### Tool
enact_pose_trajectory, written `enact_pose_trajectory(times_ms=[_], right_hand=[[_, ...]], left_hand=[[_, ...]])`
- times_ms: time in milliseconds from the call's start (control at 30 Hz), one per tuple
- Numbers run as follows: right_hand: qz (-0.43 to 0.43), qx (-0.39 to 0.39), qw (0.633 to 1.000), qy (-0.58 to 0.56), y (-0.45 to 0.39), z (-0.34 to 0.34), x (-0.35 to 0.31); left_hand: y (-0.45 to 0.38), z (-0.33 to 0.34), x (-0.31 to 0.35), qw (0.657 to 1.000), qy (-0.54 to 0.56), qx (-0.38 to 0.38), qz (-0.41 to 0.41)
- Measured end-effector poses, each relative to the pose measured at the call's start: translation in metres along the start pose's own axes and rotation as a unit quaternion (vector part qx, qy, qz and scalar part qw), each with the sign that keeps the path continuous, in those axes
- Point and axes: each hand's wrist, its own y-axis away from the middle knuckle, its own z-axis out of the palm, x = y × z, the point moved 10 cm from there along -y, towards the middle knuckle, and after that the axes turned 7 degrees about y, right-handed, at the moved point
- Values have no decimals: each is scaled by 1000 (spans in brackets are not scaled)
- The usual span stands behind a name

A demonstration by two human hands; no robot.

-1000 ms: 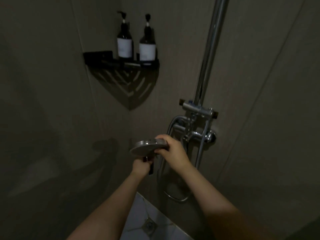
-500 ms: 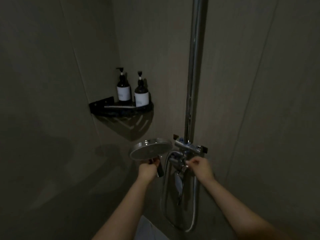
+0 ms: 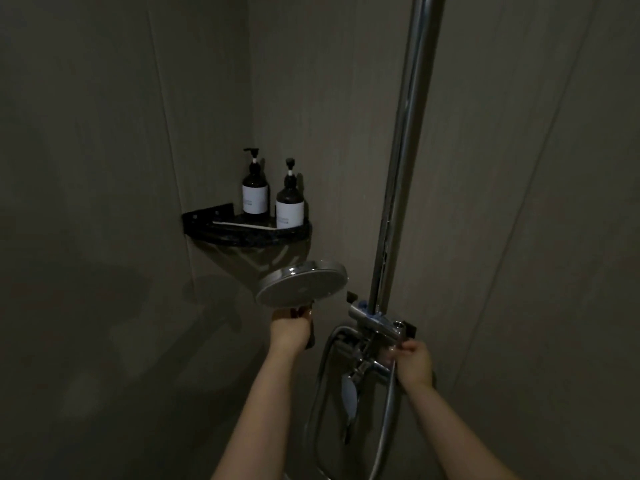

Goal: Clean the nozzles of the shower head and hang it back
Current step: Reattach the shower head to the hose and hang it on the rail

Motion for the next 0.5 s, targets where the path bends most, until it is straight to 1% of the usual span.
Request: enact_pose_trajectory(times_ms=[133, 233, 300, 433, 500], right_hand=[[12, -21, 995, -95, -4, 3, 11], [31, -45, 991, -126, 1, 10, 14], [28, -53, 988, -145, 5, 14, 15], [28, -23, 982, -183, 4, 17, 16], [27, -21, 979, -199, 1, 18, 12]], left_hand=[[11, 5, 2, 999, 33, -4, -15], [17, 2, 7, 999, 51, 3, -13], [20, -1, 10, 999, 46, 7, -13], [18, -11, 18, 999, 30, 20, -6], [12, -13, 20, 999, 32, 26, -5]])
